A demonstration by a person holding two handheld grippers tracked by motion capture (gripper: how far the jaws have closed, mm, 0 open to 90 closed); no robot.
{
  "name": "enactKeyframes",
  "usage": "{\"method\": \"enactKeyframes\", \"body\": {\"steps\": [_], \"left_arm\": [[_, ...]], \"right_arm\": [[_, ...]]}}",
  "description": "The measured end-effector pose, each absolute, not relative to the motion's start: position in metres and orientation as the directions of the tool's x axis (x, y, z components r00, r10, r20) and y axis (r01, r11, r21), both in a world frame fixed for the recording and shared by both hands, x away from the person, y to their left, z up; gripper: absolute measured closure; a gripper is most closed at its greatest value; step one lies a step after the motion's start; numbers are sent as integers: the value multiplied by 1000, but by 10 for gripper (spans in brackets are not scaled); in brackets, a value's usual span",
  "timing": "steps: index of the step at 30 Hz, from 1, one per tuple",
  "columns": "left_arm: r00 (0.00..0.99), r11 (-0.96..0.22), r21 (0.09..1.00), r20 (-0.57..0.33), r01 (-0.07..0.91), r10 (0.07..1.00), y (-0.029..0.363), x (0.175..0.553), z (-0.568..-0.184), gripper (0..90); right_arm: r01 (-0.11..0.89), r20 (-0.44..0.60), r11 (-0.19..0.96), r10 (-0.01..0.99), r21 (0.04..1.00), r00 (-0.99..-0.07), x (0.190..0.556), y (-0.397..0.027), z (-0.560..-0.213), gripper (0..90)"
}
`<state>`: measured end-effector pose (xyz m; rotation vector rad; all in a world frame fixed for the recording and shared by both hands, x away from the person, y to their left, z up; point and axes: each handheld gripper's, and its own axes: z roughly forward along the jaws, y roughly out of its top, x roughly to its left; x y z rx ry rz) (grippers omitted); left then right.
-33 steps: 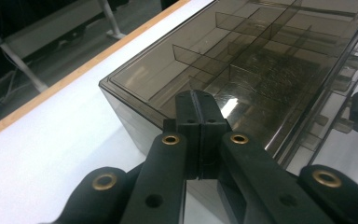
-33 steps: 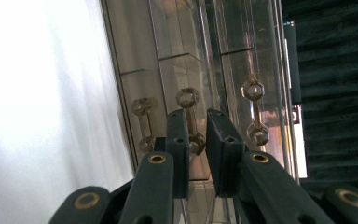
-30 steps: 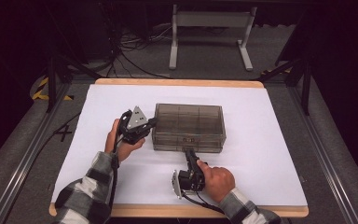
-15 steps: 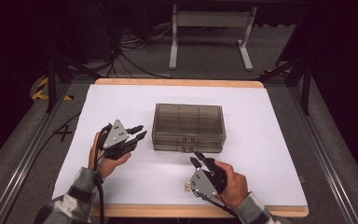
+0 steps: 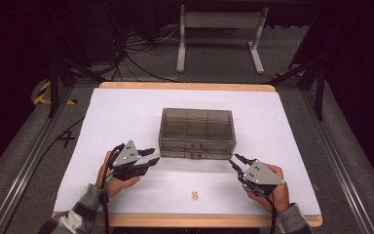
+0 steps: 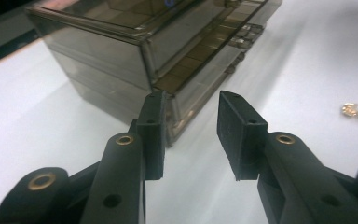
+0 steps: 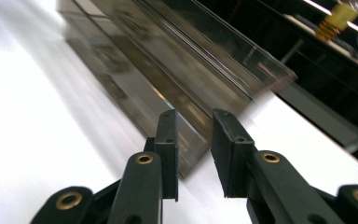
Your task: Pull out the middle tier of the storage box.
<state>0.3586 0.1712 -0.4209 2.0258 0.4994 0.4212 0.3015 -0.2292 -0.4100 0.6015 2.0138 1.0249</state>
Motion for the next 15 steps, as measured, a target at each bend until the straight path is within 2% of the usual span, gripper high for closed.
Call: {"method": "enactKeyframes", "body": {"steps": [5, 15], "left_arm": [[857, -450, 872, 75, 192, 510, 168, 363, -427, 622], [841, -438, 871, 57, 221, 538, 167, 369, -434, 582]], "right_arm": [[123, -335, 501, 721, 857, -606, 309, -252, -417, 706], [168, -254, 462, 715, 871, -651, 323, -256, -427, 661]]}}
